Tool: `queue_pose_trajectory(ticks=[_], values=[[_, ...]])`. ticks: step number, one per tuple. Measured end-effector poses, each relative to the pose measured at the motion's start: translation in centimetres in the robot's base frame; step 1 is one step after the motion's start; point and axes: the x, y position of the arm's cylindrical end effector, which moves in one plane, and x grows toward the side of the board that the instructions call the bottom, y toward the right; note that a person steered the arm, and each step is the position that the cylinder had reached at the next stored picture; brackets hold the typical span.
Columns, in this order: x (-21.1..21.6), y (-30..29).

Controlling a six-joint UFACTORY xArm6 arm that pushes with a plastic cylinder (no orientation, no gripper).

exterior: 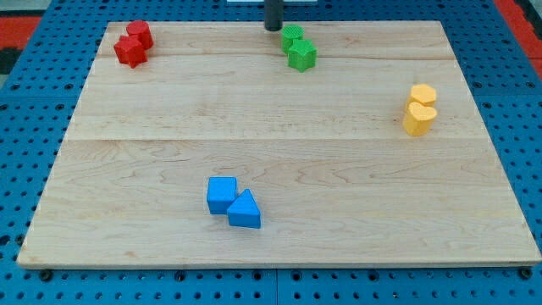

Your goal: Move your arm towards the left

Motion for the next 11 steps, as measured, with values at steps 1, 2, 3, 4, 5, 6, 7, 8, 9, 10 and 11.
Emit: queue_pose_trajectory(ticks=[1,2,3,4,5,6,7,8,9,10,11], values=[[-0.5,-0.7],[-0.3,-0.7],[-0.4,-1.2],[-0.4,-1.3],[-0.4,-1.7],[-0.4,-2.1],[-0.4,-2.1],[-0.4,-2.1],[-0.3,-4.4],[-0.4,-9.4],[-0.4,-15.7]])
